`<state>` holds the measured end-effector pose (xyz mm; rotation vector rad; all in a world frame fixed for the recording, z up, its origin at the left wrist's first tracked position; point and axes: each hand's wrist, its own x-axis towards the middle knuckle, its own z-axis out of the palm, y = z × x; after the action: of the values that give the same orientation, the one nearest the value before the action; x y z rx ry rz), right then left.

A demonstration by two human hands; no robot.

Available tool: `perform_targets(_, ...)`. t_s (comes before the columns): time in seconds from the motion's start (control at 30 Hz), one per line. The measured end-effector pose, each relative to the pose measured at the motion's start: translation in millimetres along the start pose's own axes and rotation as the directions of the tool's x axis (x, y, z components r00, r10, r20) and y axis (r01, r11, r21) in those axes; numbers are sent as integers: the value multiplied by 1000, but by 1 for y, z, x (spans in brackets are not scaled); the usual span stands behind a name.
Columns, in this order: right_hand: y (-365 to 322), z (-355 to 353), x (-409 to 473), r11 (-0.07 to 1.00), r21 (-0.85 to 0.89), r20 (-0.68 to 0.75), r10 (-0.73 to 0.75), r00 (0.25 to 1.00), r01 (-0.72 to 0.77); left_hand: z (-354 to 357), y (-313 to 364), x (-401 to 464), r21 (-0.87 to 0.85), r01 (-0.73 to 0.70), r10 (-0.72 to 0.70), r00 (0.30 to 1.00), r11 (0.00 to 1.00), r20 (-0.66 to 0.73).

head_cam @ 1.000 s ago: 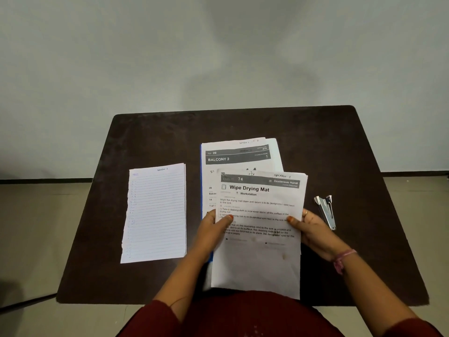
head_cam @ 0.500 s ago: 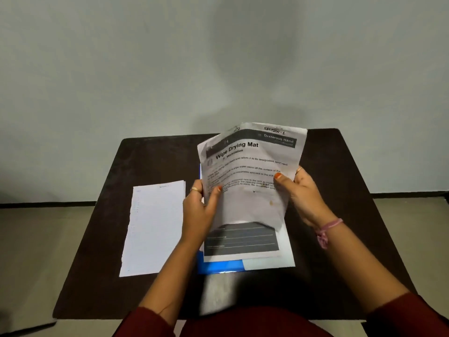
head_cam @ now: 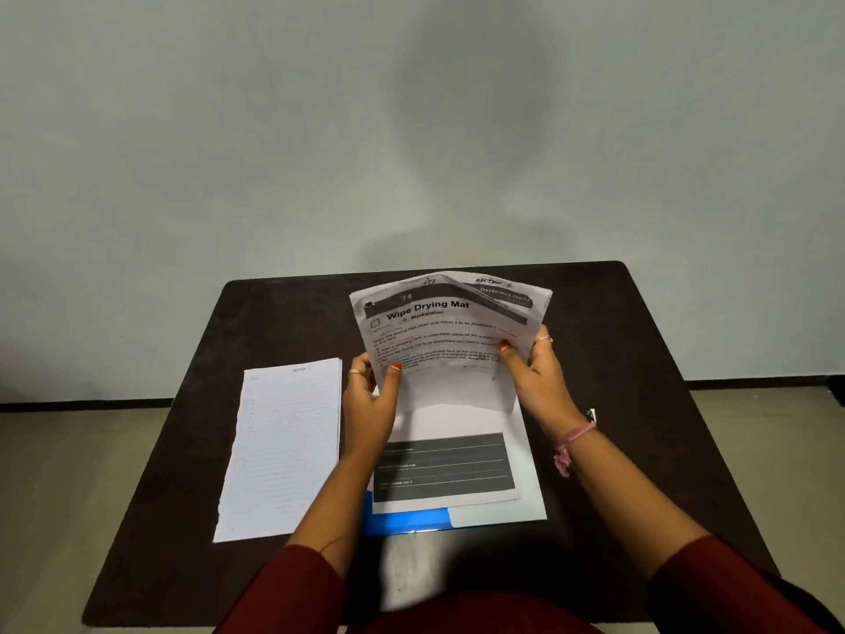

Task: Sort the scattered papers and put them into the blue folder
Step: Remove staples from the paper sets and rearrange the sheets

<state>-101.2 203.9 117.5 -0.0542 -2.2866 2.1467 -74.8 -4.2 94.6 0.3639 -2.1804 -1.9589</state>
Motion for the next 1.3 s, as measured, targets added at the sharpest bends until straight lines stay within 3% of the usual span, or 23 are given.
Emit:
perform_targets(0.23, -5, 2, 4, 998, -45, -4, -44, 999, 44, 14, 6, 6, -74, 35, -38, 999, 997, -32)
perform_targets(0.33, -17, -6, 10, 1000, 20, -19, -15, 1000, 15, 14, 18, 7, -124, 43, -50, 997, 991, -56)
perform_targets(0.47, -16, -20, 11, 972, 137, -4, 195, 981, -193, 10, 14, -3, -128, 134, -138, 990, 983, -23)
perform_targets(0.6, 19, -29, -4, 889, 71, 79, 447, 891, -452, 11, -18, -32, -55, 297, -298, 955, 953, -3)
perform_targets(0.77, 59, -38, -33, 819, 15, 95, 570, 816, -573, 13, -46, -70, -8, 485, -484, 874, 875, 35)
perform_targets(1.03, 87, -47, -52, 750, -60, 138, 660, 739, -659, 13, -49, -44, -4, 599, -595, 797, 801, 107)
perform_targets(1.2, 90, -47, -53, 741, -173, 162, 671, 724, -649, 19, -46, -19, -28, 616, -610, 784, 787, 117)
perform_targets(1.3, 90, -47, -50, 757, -275, 153, 643, 750, -593, 23, -48, -22, -13, 622, -617, 779, 783, 107)
